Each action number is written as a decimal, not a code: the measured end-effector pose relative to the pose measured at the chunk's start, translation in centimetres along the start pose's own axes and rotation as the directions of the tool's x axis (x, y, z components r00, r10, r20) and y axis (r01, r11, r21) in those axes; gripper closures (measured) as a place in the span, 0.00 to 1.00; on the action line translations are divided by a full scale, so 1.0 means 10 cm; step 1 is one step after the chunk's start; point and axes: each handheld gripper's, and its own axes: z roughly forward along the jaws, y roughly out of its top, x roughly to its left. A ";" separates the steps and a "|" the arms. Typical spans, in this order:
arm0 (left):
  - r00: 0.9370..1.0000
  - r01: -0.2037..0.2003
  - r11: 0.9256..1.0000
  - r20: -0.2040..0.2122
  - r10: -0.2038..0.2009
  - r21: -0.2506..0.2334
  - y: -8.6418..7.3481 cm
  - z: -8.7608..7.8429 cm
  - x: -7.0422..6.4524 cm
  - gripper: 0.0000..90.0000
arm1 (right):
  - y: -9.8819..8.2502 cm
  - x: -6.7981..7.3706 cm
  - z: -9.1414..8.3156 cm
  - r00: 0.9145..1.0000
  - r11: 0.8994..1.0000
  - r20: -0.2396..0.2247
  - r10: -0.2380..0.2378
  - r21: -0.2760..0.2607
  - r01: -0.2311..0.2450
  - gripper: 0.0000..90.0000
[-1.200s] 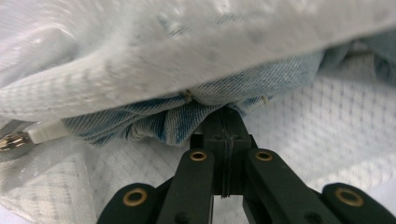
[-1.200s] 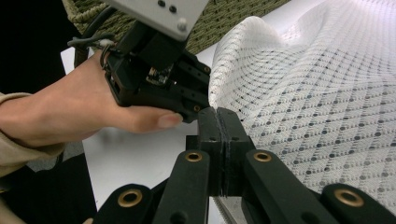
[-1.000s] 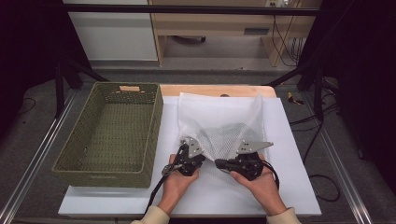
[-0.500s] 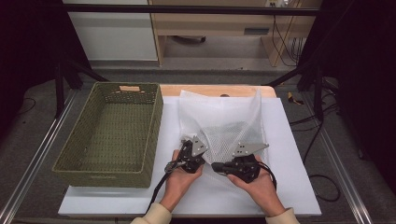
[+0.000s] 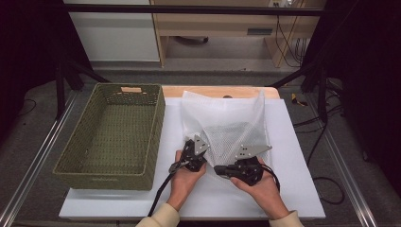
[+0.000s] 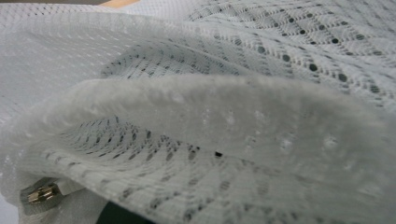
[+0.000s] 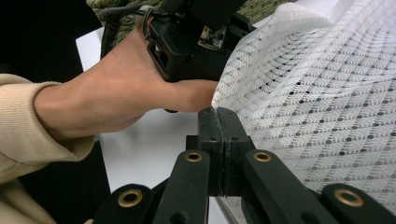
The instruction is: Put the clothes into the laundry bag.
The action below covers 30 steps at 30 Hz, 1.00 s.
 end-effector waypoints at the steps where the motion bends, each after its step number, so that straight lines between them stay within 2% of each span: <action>1: 1.000 0.003 1.000 -0.002 -0.003 -0.004 0.00 0.00 0.00 1.00 | 0.00 0.00 0.00 1.000 1.000 -0.002 -0.001 0.000 0.001 1.00; 9: 1.000 0.006 1.000 -0.009 -0.006 -0.029 0.03 -0.02 -0.01 1.00 | 0.00 0.01 -0.02 1.000 1.000 -0.020 -0.004 -0.005 0.004 1.00; 12: 1.000 0.004 1.000 -0.015 -0.005 -0.027 0.03 0.00 0.00 1.00 | 0.00 0.02 -0.03 1.000 1.000 -0.029 -0.006 -0.005 0.006 1.00; 16: 0.999 -0.018 1.000 -0.036 0.017 -0.018 0.03 0.04 -0.01 1.00 | 0.00 0.03 -0.04 0.999 1.000 -0.039 -0.011 -0.004 0.011 1.00; 18: 0.999 -0.008 1.000 -0.038 0.008 -0.006 0.01 0.07 0.01 1.00 | 0.00 0.02 -0.04 0.999 1.000 -0.039 -0.009 -0.001 0.009 1.00; 20: 1.000 0.006 1.000 -0.030 -0.006 0.004 -0.01 0.09 0.02 1.00 | -0.01 0.01 -0.03 0.999 1.000 -0.033 -0.005 0.003 0.005 1.00; 22: 1.000 0.003 1.000 -0.020 -0.002 0.015 -0.01 0.07 0.02 1.00 | -0.03 -0.02 -0.03 1.000 1.000 -0.020 0.000 0.006 0.000 1.00; 27: 1.000 -0.019 0.999 0.009 0.019 0.034 -0.02 -0.05 0.00 1.00 | -0.06 -0.09 -0.05 0.999 1.000 0.018 0.029 -0.004 -0.029 1.00; 30: 1.000 -0.007 0.999 0.025 0.006 0.040 -0.05 -0.15 0.00 1.00 | -0.05 -0.12 -0.09 0.999 0.999 0.033 0.043 -0.024 -0.042 1.00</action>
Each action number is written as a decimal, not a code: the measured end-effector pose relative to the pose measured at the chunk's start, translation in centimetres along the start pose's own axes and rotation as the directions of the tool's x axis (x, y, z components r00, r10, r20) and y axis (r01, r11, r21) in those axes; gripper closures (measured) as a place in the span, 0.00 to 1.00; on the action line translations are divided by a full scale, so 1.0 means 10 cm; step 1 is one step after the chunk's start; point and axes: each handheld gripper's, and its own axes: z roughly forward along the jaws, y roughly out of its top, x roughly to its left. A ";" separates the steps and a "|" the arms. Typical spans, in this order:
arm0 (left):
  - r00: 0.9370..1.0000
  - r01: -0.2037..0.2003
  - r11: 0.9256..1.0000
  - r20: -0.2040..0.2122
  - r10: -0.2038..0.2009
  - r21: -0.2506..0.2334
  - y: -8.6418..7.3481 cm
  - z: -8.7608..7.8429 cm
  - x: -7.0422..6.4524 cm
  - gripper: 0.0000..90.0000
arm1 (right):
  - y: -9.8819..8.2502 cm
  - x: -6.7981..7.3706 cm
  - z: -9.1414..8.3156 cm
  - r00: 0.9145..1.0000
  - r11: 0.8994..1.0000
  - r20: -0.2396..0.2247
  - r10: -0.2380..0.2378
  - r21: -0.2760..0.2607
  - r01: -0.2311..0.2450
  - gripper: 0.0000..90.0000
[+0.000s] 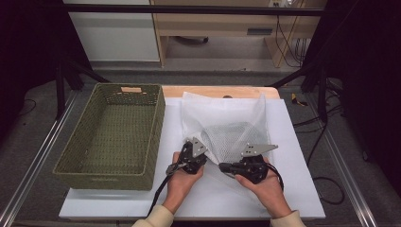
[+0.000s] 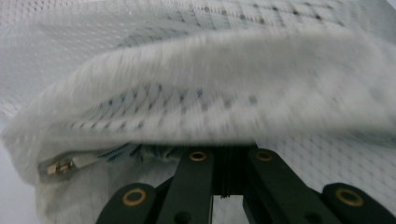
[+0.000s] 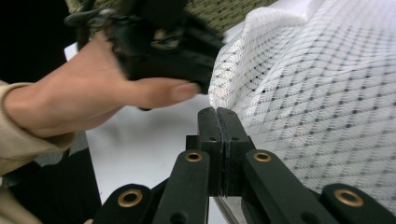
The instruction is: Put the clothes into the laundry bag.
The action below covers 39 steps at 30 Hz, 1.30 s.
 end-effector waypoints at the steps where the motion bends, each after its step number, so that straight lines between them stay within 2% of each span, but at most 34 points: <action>1: 1.000 0.008 1.000 0.007 -0.008 -0.003 -0.01 -0.04 0.01 1.00 | 0.00 -0.01 -0.01 1.000 1.000 0.004 0.005 -0.008 -0.005 1.00; 6: 1.000 0.002 1.000 -0.003 -0.002 0.010 -0.05 -0.23 0.02 1.00 | 0.03 -0.03 -0.03 1.000 0.999 0.015 0.016 -0.033 -0.016 1.00; 10: 0.999 0.034 0.999 -0.018 -0.033 0.030 -0.15 -0.35 0.04 1.00 | 0.06 -0.03 -0.03 0.999 0.999 0.023 0.024 -0.045 -0.023 1.00; 14: 0.997 0.059 0.997 -0.056 -0.056 0.054 -0.25 -0.38 0.09 1.00 | 0.09 -0.01 -0.02 0.999 0.998 0.019 0.028 -0.055 -0.027 1.00; 17: 0.994 0.079 0.995 -0.080 -0.074 0.059 -0.26 -0.38 0.13 1.00 | 0.11 0.01 -0.01 0.999 0.998 0.011 0.031 -0.063 -0.030 1.00; 21: 0.992 0.084 0.995 -0.101 -0.078 0.059 -0.22 -0.34 0.17 1.00 | 0.15 0.02 -0.03 0.999 0.997 0.003 0.032 -0.076 -0.032 1.00; 27: 0.987 0.098 0.992 -0.132 -0.088 0.075 -0.13 -0.21 0.24 1.00 | 0.15 0.01 -0.08 0.999 0.996 -0.002 0.035 -0.086 -0.035 1.00; 34: 0.978 0.131 0.987 -0.177 -0.113 0.092 -0.12 -0.09 0.32 1.00 | 0.14 -0.01 -0.09 0.999 0.996 -0.004 0.038 -0.084 -0.038 1.00; 39: 0.978 0.129 0.988 -0.177 -0.112 0.088 -0.11 -0.07 0.34 1.00 | 0.13 -0.01 -0.09 0.999 0.996 -0.004 0.035 -0.083 -0.035 1.00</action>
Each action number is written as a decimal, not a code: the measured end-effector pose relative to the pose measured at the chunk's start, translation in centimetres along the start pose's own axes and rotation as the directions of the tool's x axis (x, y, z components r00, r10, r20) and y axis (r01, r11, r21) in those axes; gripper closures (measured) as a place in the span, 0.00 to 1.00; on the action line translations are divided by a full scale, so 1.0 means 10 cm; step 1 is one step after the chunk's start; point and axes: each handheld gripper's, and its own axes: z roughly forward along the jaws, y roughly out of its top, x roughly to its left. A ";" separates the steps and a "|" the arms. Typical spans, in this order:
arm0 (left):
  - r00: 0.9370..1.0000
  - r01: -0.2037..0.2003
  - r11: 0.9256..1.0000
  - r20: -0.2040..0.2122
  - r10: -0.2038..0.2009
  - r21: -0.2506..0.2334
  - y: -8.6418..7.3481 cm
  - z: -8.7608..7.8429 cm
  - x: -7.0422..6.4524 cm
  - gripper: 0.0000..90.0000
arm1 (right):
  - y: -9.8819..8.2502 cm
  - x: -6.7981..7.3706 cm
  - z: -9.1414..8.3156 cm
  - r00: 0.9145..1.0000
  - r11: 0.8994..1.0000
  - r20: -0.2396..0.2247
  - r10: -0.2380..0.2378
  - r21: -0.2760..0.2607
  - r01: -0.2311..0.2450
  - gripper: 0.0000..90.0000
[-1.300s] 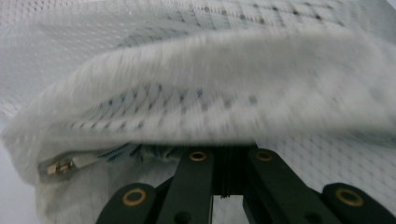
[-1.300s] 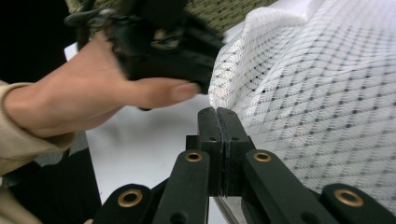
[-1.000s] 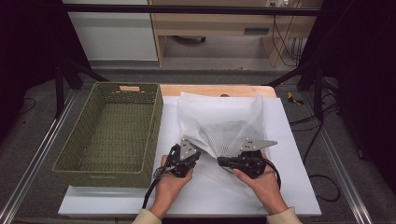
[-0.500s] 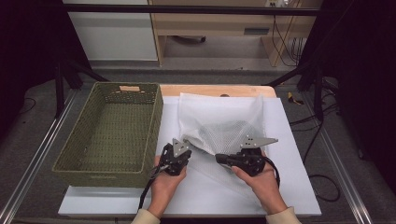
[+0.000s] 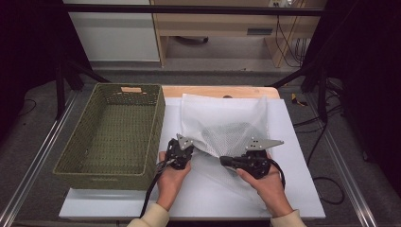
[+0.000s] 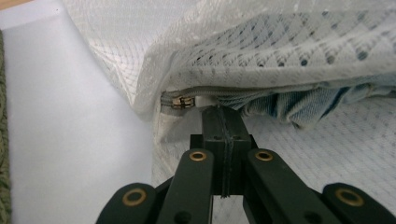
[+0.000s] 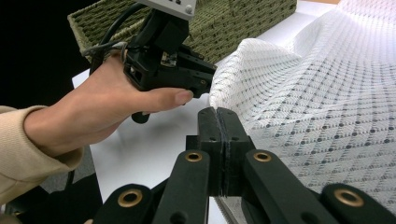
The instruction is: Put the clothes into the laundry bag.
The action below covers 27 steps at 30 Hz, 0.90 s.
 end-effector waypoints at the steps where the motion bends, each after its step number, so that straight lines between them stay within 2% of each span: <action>1: 1.000 0.002 1.000 0.007 -0.002 -0.009 0.01 0.01 0.01 1.00 | 0.00 0.00 0.00 1.000 1.000 0.000 0.002 0.001 -0.002 1.00; 4: 0.999 0.000 1.000 0.040 0.001 -0.025 0.05 0.06 0.03 1.00 | 0.00 0.00 0.01 1.000 1.000 -0.001 0.003 0.003 -0.003 1.00; 5: 0.999 -0.008 1.000 0.047 0.009 -0.030 0.07 0.08 0.03 1.00 | 0.00 0.01 0.01 1.000 1.000 -0.001 0.006 0.004 -0.006 1.00; 9: 0.998 0.005 0.998 0.063 -0.001 -0.059 0.10 0.14 0.05 1.00 | -0.01 0.00 0.02 1.000 1.000 -0.005 0.003 0.007 -0.003 1.00; 15: 0.996 0.011 0.995 0.091 -0.002 -0.101 0.18 0.21 -0.02 1.00 | -0.02 0.01 0.04 1.000 1.000 -0.011 -0.001 0.015 0.001 1.00; 19: 0.994 -0.020 0.993 0.108 0.032 -0.118 0.22 0.23 -0.09 1.00 | -0.02 0.01 0.04 1.000 1.000 -0.018 -0.001 0.013 0.002 1.00; 21: 0.994 -0.035 0.992 0.102 0.047 -0.124 0.23 0.24 -0.10 1.00 | -0.02 0.02 0.04 1.000 1.000 -0.023 -0.005 0.016 0.006 1.00; 25: 0.993 0.013 0.989 0.119 0.005 -0.146 0.27 0.30 -0.07 1.00 | -0.03 0.05 0.05 0.999 1.000 -0.031 -0.012 0.026 0.013 1.00; 27: 0.991 0.046 0.985 0.134 -0.023 -0.167 0.29 0.34 -0.07 1.00 | -0.04 0.07 0.06 0.999 0.999 -0.041 -0.017 0.033 0.019 1.00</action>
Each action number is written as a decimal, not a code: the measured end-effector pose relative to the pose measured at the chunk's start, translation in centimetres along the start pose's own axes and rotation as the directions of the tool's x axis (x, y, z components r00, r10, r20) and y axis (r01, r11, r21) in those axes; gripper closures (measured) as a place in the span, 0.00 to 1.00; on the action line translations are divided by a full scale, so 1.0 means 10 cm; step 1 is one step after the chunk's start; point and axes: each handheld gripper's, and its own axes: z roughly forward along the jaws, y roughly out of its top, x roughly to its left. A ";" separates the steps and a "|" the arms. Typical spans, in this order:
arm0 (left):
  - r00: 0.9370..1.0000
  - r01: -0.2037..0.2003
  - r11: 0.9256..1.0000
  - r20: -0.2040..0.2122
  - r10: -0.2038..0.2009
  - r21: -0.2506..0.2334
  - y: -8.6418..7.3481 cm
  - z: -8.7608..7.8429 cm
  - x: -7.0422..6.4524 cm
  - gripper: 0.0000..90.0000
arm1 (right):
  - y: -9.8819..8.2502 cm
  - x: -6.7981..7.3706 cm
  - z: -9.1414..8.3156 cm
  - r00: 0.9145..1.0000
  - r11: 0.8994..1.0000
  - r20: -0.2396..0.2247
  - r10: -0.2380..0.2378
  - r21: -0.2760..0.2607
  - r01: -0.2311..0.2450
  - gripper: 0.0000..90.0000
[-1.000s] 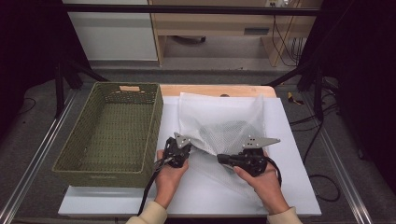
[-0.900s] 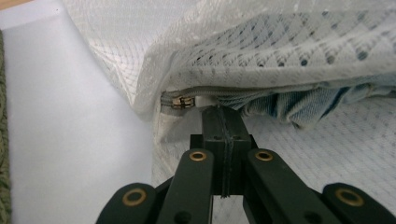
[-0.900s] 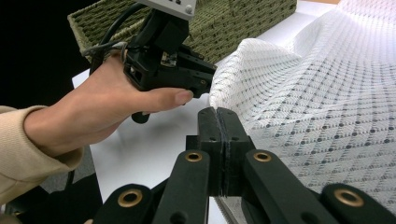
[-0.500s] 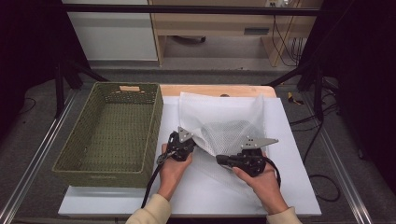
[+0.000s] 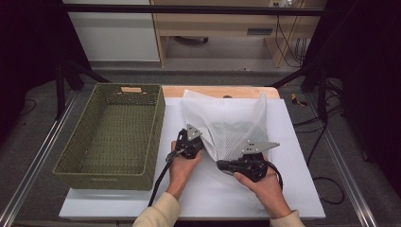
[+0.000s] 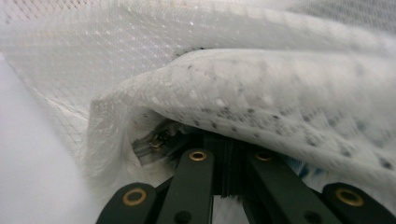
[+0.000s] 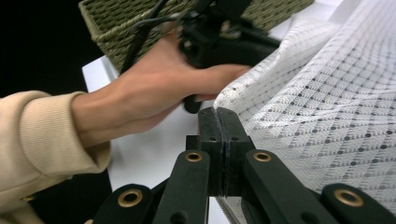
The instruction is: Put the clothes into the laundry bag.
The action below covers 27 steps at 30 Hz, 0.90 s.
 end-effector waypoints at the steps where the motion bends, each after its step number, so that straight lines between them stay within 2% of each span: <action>1: 1.000 0.009 1.000 0.008 -0.009 -0.007 0.00 0.02 -0.01 1.00 | 0.00 0.01 0.00 1.000 1.000 -0.002 -0.002 0.004 0.002 1.00; 3: 1.000 -0.015 1.000 -0.005 0.015 0.006 0.01 0.06 -0.03 1.00 | -0.02 0.03 0.01 1.000 1.000 -0.010 -0.009 0.015 0.009 1.00; 4: 0.999 -0.039 0.999 -0.023 0.040 0.036 0.00 0.08 -0.03 1.00 | -0.02 0.03 0.01 1.000 1.000 -0.009 -0.008 0.016 0.008 1.00; 5: 0.999 -0.046 0.997 -0.024 0.048 0.064 -0.01 0.09 -0.02 1.00 | -0.03 0.03 0.00 1.000 1.000 -0.012 -0.004 0.011 0.004 1.00; 6: 0.998 -0.054 0.994 -0.027 0.056 0.091 -0.02 0.07 -0.01 1.00 | -0.03 0.02 -0.01 1.000 1.000 -0.011 -0.004 0.007 0.004 1.00; 8: 0.996 -0.066 0.993 -0.045 0.071 0.102 -0.04 -0.01 -0.01 1.00 | -0.02 0.01 -0.03 1.000 1.000 0.004 -0.001 -0.006 0.001 1.00; 10: 0.998 -0.052 0.994 -0.039 0.056 0.093 -0.04 -0.10 -0.02 1.00 | -0.03 -0.02 -0.04 1.000 1.000 0.024 0.002 -0.010 -0.002 1.00; 13: 0.998 -0.056 0.995 -0.028 0.059 0.084 -0.04 -0.25 -0.05 1.00 | -0.03 -0.07 -0.05 0.999 1.000 0.037 0.020 -0.018 -0.019 1.00; 16: 0.994 -0.100 0.988 -0.024 0.104 0.115 -0.06 -0.33 -0.12 1.00 | -0.02 -0.08 -0.09 0.999 0.999 0.042 0.025 -0.032 -0.024 1.00; 19: 0.992 -0.124 0.981 -0.013 0.127 0.150 -0.13 -0.36 -0.16 1.00 | -0.02 -0.09 -0.12 0.999 0.999 0.043 0.032 -0.042 -0.030 1.00; 21: 0.992 -0.126 0.977 -0.003 0.129 0.172 -0.19 -0.35 -0.17 1.00 | -0.02 -0.09 -0.13 0.998 0.998 0.043 0.038 -0.045 -0.036 1.00; 24: 0.992 -0.125 0.974 0.020 0.123 0.189 -0.24 -0.31 -0.17 1.00 | -0.02 -0.09 -0.12 0.999 0.998 0.037 0.037 -0.044 -0.036 1.00; 27: 0.993 -0.120 0.976 0.042 0.114 0.180 -0.23 -0.25 -0.20 1.00 | -0.02 -0.08 -0.11 0.999 0.999 0.036 0.036 -0.040 -0.035 1.00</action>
